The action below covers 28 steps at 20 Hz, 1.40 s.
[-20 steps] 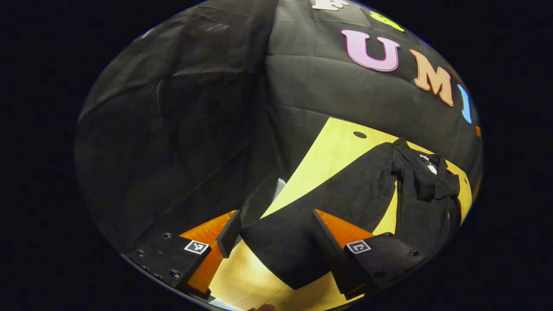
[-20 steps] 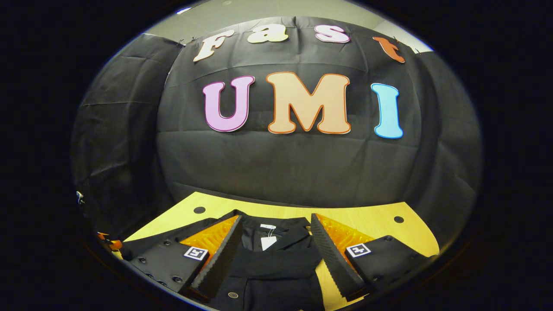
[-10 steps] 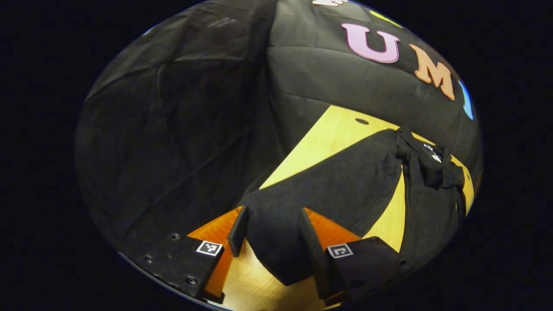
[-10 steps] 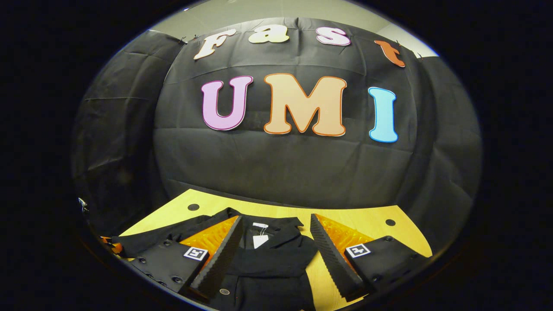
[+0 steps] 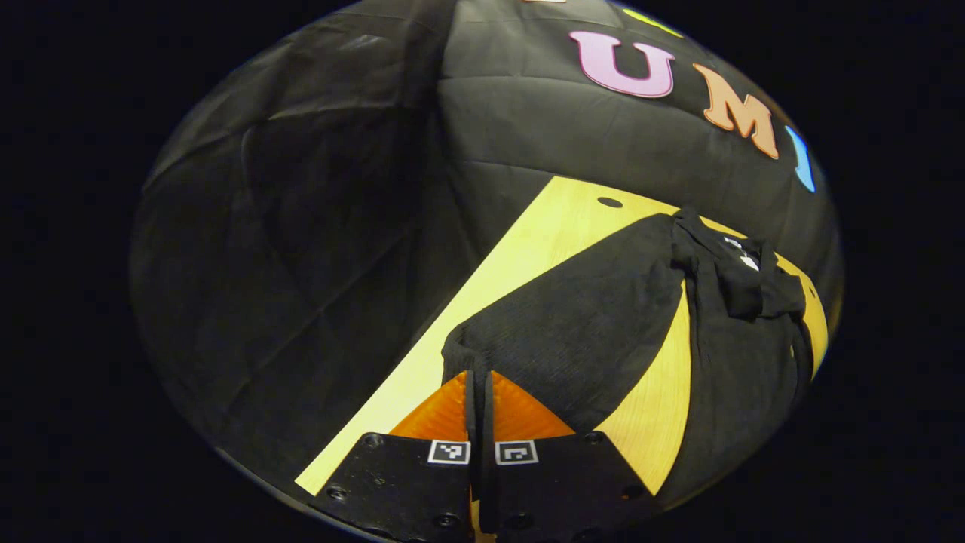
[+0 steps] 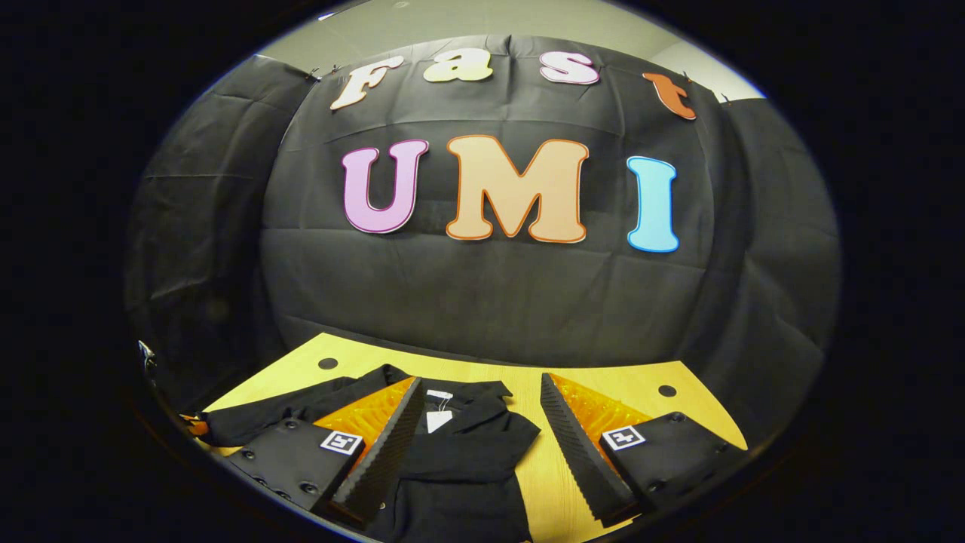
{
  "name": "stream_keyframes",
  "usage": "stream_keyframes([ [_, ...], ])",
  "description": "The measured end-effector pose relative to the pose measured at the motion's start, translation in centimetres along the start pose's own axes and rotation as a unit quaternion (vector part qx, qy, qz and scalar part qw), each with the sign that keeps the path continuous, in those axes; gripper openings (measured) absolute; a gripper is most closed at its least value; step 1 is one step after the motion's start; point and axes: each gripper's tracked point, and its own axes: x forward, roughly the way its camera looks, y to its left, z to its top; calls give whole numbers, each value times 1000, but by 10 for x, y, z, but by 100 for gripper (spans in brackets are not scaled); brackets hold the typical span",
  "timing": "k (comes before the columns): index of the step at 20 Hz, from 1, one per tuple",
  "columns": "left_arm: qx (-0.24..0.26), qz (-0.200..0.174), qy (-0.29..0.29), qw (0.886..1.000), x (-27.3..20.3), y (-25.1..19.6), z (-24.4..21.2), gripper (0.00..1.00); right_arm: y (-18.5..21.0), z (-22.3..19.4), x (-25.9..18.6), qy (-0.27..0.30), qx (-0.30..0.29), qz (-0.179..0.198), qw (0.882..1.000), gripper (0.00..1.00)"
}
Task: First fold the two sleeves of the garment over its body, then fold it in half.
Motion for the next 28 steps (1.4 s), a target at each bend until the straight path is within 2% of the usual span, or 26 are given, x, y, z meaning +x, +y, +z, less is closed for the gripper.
stream_keyframes([
  [5, 16, -33, -83, 996, -20, -47, 75, 0, -16, 0, -10, -9, 5, -4, 1000, 99],
  [13, 52, -119, -154, 980, -45, -140, 172, 0, -53, -14, -28, -14, 31, -16, 999, 99],
  [20, 97, -189, -160, 964, -54, -233, 195, 0, -114, -34, -51, -15, 64, -47, 997, 99],
  [28, 144, -271, -162, 938, -59, -358, 196, 0, -187, -53, -85, -11, 89, -96, 991, 99],
])
